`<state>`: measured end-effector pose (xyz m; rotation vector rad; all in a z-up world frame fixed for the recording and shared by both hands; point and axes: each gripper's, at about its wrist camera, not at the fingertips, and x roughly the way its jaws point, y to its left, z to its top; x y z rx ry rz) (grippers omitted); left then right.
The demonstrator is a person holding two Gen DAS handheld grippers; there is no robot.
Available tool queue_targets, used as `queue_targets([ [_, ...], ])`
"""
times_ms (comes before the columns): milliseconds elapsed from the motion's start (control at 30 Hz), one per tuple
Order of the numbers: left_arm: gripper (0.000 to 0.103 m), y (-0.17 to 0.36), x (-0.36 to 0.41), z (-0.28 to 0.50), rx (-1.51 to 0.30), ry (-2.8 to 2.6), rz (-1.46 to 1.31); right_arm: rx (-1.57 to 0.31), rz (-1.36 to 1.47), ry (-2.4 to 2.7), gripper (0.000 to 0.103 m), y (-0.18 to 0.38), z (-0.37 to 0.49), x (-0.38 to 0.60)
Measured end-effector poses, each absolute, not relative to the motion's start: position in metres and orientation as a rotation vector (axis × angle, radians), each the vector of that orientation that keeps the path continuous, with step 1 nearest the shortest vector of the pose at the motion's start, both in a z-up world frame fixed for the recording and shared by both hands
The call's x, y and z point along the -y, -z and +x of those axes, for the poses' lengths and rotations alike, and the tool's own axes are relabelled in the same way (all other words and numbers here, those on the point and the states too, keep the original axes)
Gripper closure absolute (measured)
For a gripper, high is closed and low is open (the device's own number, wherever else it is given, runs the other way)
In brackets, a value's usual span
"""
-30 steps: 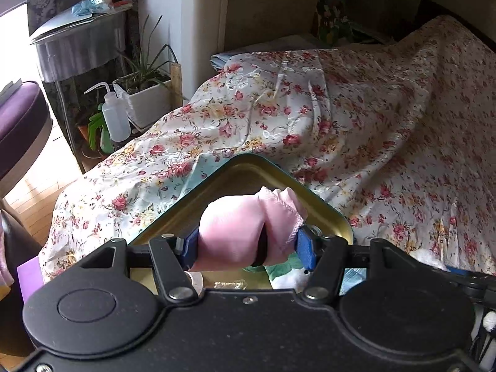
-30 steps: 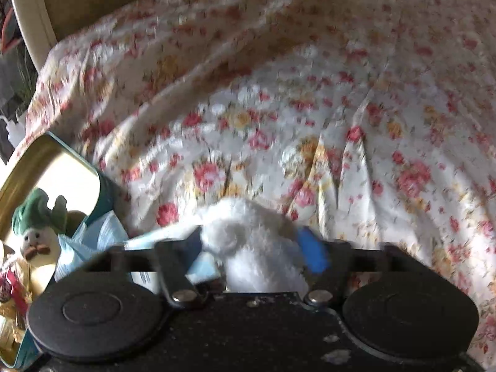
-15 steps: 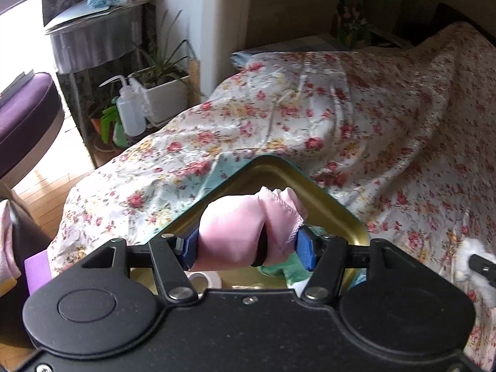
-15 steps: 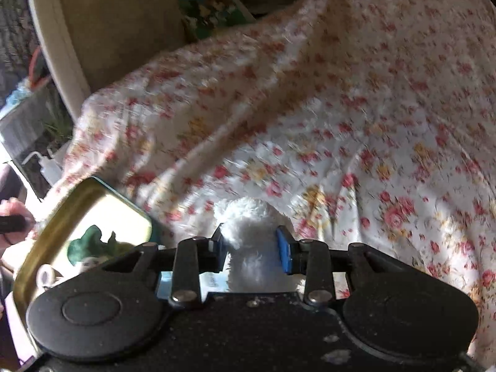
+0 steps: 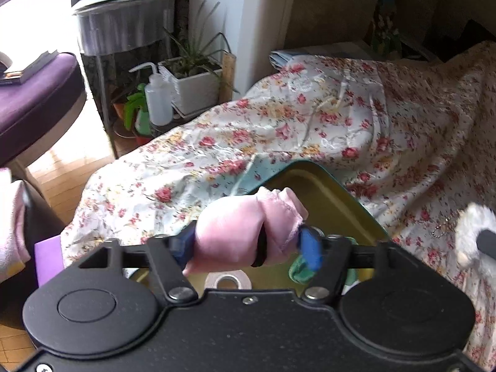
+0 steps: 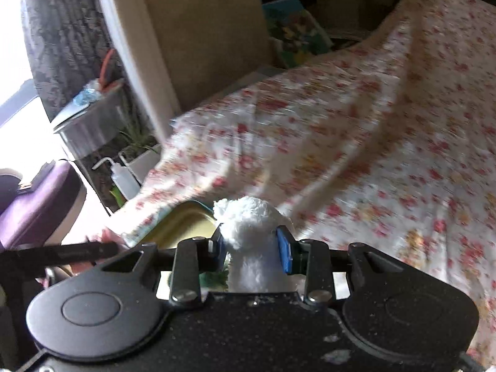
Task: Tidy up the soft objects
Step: 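Release the pink cloth into the tray with the left gripper while the right drops the lamb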
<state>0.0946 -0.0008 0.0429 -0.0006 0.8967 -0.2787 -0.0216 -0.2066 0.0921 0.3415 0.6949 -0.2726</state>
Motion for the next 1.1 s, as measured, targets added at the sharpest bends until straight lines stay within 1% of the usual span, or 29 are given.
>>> queue_targets([
  [33, 0.025, -0.044, 0.001, 0.095, -0.886, 0.268, -0.001, -0.694, 0.343, 0.262, 0.070, -0.093, -0.013, 0.202],
  [167, 0.021, -0.048, -0.003, 0.095, -0.864, 0.239, -0.007, -0.704, 0.337, 0.232, 0.070, -0.094, 0.016, 0.183],
  [367, 0.021, -0.041, -0.005, 0.099, -0.906, 0.185, 0.005, -0.728, 0.327, 0.210, 0.070, -0.085, 0.053, 0.160],
  [500, 0.021, -0.038, -0.008, 0.098, -0.938, 0.192, -0.018, -0.727, 0.324, 0.209, 0.068, -0.079, 0.079, 0.152],
  [567, 0.021, -0.039, -0.009, 0.097, -0.939, 0.195, -0.022, -0.725, 0.324, 0.198, 0.063, -0.077, 0.090, 0.148],
  [600, 0.021, -0.039, -0.010, 0.097, -0.937, 0.197, -0.023, -0.718, 0.325, 0.207, 0.056, -0.076, 0.093, 0.147],
  [633, 0.021, -0.039, -0.010, 0.097, -0.937, 0.198, -0.022, -0.714, 0.320, 0.219, 0.054, -0.076, 0.097, 0.145],
  [833, 0.021, -0.036, -0.012, 0.099, -0.957, 0.202, -0.031, -0.735, 0.293, 0.246, 0.054, -0.066, 0.095, 0.144],
  [1100, 0.020, -0.036, -0.009, 0.096, -0.967, 0.226, -0.032, -0.876, 0.259, 0.330, 0.054, -0.025, 0.088, 0.173],
])
